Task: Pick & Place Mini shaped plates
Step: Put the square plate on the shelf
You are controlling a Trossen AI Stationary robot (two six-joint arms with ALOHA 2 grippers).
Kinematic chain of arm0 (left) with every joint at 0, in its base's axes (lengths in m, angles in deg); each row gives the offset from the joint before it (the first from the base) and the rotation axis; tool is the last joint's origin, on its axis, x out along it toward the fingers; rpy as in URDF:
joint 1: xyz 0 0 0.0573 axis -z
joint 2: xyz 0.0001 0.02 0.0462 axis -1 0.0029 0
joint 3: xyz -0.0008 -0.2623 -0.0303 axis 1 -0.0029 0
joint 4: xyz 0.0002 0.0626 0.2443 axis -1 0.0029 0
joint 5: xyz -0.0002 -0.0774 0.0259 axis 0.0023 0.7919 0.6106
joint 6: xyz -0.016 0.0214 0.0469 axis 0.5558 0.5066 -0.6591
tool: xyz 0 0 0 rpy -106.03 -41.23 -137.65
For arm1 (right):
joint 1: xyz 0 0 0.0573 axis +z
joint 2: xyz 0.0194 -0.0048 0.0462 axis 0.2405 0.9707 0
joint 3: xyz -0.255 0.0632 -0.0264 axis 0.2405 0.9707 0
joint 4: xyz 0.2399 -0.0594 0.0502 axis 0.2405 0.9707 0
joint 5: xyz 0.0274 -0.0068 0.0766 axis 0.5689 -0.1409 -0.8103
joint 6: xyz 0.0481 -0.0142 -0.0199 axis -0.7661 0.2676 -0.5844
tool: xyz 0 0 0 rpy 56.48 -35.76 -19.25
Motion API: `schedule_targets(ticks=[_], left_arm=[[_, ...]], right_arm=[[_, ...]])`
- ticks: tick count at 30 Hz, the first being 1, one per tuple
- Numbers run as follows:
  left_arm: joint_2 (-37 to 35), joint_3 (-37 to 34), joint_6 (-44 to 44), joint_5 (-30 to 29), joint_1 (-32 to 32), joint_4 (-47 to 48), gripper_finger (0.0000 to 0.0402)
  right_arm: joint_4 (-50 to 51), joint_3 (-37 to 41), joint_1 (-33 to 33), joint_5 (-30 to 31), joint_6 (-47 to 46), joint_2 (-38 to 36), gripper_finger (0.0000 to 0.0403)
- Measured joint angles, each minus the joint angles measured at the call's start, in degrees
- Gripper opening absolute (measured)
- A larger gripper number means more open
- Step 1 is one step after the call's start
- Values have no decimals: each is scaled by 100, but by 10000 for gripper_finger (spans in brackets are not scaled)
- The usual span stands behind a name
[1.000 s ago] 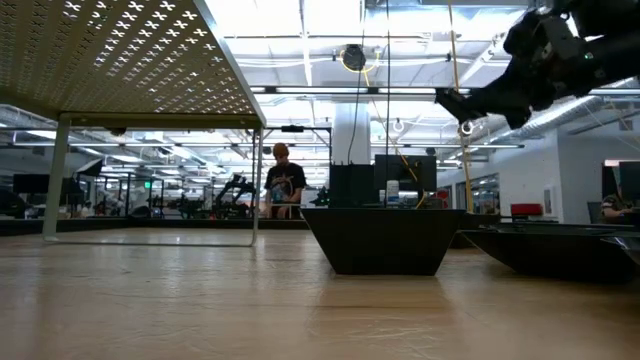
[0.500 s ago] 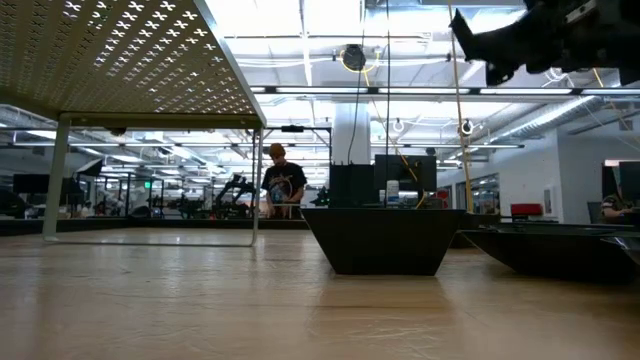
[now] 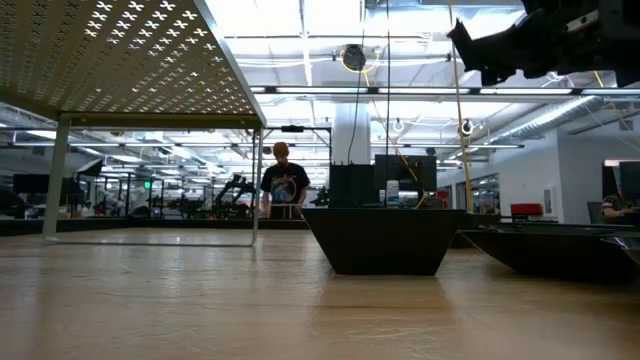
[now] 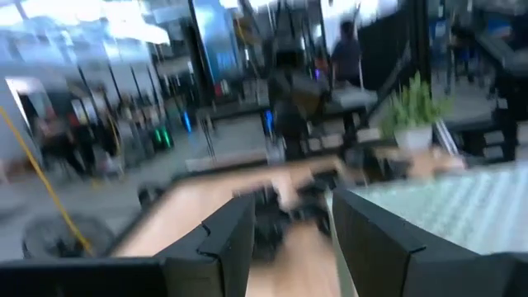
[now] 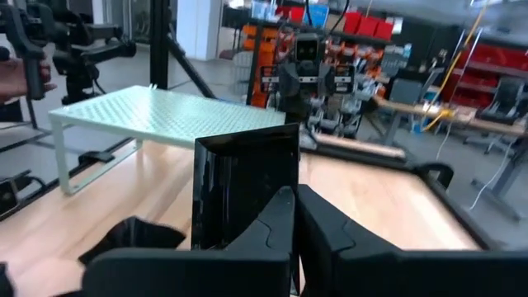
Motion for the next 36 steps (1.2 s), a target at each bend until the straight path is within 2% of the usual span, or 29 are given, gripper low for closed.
schedule_targets(ticks=[5, 12, 15, 21, 30, 36], left_arm=[[0, 0, 558, -1, 0, -756, 170], [0, 1, 1369, 1, 0, -1282, 170], [0, 2, 1472, 61, 0, -1205, 170], [130, 1, 1246, -194, 0, -724, 170], [1130, 0, 1022, -291, 0, -1578, 170], [2384, 0, 786, -358, 0, -3101, 170]], right_arm=[[-635, 0, 0, 196, 188, 318, 0], [-1736, 0, 0, 1197, 791, 1101, 0], [-2423, 0, -2, 1545, 1129, 1499, 0], [-3235, 0, -4, 1555, 1151, 2118, 0], [-4413, -102, -5, 1834, 1150, 3090, 0], [-4316, -910, -4, 2361, 1554, 3977, 0]])
